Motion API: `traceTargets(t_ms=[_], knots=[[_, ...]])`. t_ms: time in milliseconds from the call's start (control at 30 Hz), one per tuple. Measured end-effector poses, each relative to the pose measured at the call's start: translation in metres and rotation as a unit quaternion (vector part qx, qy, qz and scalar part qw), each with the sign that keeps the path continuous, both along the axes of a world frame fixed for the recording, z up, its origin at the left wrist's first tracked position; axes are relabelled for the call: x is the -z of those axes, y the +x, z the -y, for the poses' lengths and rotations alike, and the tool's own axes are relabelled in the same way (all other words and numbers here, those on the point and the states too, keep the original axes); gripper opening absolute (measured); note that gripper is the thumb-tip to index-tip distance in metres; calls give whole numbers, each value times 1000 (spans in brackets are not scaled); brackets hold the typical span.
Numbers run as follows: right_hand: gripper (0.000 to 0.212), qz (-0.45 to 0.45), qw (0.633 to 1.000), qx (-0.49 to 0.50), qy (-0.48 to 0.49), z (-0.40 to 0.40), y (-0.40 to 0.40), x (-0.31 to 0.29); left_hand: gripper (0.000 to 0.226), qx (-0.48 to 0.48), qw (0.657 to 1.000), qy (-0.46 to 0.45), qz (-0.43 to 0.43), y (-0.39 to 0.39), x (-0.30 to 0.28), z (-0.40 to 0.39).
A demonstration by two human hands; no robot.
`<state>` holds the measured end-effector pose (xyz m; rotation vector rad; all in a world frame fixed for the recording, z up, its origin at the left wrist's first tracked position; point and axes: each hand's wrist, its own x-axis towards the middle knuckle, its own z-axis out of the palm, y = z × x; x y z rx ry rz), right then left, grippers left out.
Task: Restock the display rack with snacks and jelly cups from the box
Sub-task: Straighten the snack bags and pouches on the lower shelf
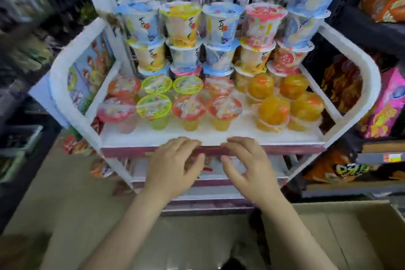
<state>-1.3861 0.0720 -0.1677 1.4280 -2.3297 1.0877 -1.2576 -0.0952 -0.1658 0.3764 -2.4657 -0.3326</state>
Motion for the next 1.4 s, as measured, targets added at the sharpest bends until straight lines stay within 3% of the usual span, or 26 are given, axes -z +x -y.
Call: traceTargets(t_ms=[200, 300, 467, 533, 633, 733, 933, 1100, 1200, 1267, 1333, 1400], knots=[[44, 17, 982, -4, 186, 23, 29, 96, 54, -40, 976, 76, 198, 41, 105, 22], [52, 45, 970, 16, 240, 32, 19, 142, 57, -52, 973, 79, 213, 37, 144, 33], [51, -4, 976, 40, 216, 59, -8, 229, 65, -87, 971, 54, 216, 12, 226, 58], [54, -41, 977, 46, 206, 71, -16, 266, 66, -91, 976, 25, 198, 1, 266, 68], [56, -181, 965, 71, 177, 84, -22, 307, 69, -105, 986, -65, 115, -13, 309, 82], [55, -274, 954, 92, 84, 93, -29, 328, 66, -119, 985, -125, 13, -22, 331, 92], [55, -331, 936, 118, -20, 100, -31, 348, 63, -135, 975, -167, -62, -28, 344, 94], [61, -230, 963, 138, -6, 106, -21, 328, 64, -144, 977, -155, -31, -23, 341, 87], [68, -22, 990, 104, 89, 125, -18, 293, 65, -119, 983, -137, -16, -15, 319, 89], [78, 113, 984, 60, 123, 138, -14, 277, 70, -101, 989, -110, 3, -11, 302, 99], [82, 139, 981, 54, 126, 148, -14, 276, 73, -108, 988, -106, 33, -11, 300, 108], [73, 109, 986, 59, 115, 152, -18, 282, 74, -141, 984, -93, 53, -14, 307, 113]])
